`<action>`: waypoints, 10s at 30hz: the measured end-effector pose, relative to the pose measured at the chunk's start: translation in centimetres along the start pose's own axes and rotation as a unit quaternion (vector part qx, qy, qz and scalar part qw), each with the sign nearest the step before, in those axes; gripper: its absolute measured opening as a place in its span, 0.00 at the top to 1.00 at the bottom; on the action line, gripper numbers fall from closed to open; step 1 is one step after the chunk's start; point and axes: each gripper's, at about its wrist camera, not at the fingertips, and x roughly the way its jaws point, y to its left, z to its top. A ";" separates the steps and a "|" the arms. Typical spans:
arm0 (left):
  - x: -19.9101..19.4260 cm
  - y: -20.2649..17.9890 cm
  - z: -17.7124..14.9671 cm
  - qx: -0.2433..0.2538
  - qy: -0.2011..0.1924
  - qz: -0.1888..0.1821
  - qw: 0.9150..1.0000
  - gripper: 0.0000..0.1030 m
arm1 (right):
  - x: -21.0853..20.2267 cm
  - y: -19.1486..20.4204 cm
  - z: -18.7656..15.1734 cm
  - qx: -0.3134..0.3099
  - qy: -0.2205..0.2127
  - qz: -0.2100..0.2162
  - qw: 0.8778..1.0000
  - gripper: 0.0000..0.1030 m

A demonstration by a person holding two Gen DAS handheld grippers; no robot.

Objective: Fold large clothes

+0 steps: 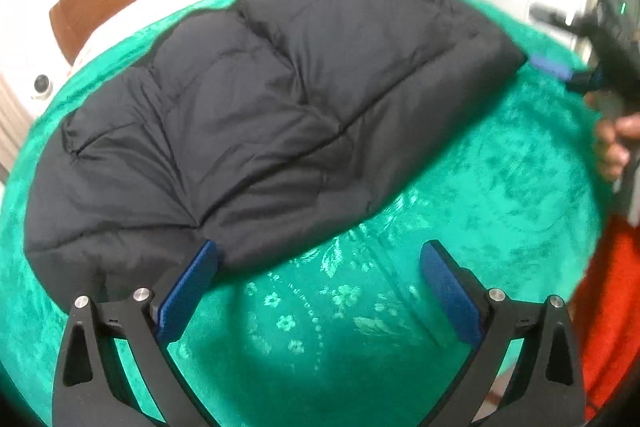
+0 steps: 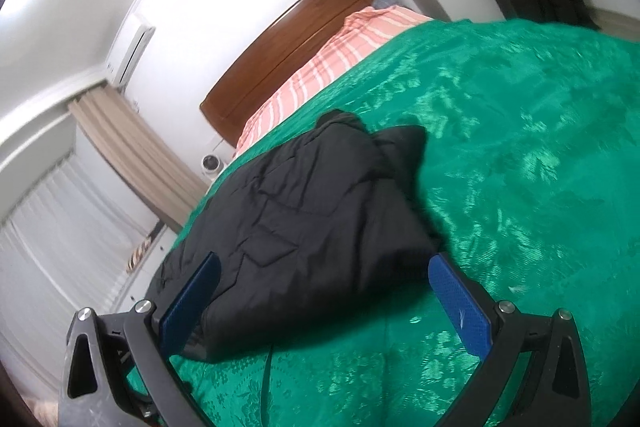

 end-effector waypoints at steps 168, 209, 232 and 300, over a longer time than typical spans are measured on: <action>-5.0 34.0 9.5 -0.285 -0.114 -0.203 0.930 0.34 | 22.6 35.5 -1.1 -0.304 0.232 0.242 0.892 0.14; -17.0 15.2 10.7 -0.135 -0.263 0.282 0.913 0.00 | 0.7 31.3 -0.3 -0.382 -0.093 -0.099 0.914 0.00; -16.1 8.3 2.4 -0.156 -0.208 0.254 0.932 0.00 | -2.9 29.5 -9.1 -0.324 -0.029 -0.066 0.943 0.00; -13.3 7.5 3.1 -0.187 -0.069 0.186 0.962 0.00 | -1.3 29.1 -7.0 -0.305 0.057 -0.184 0.933 0.00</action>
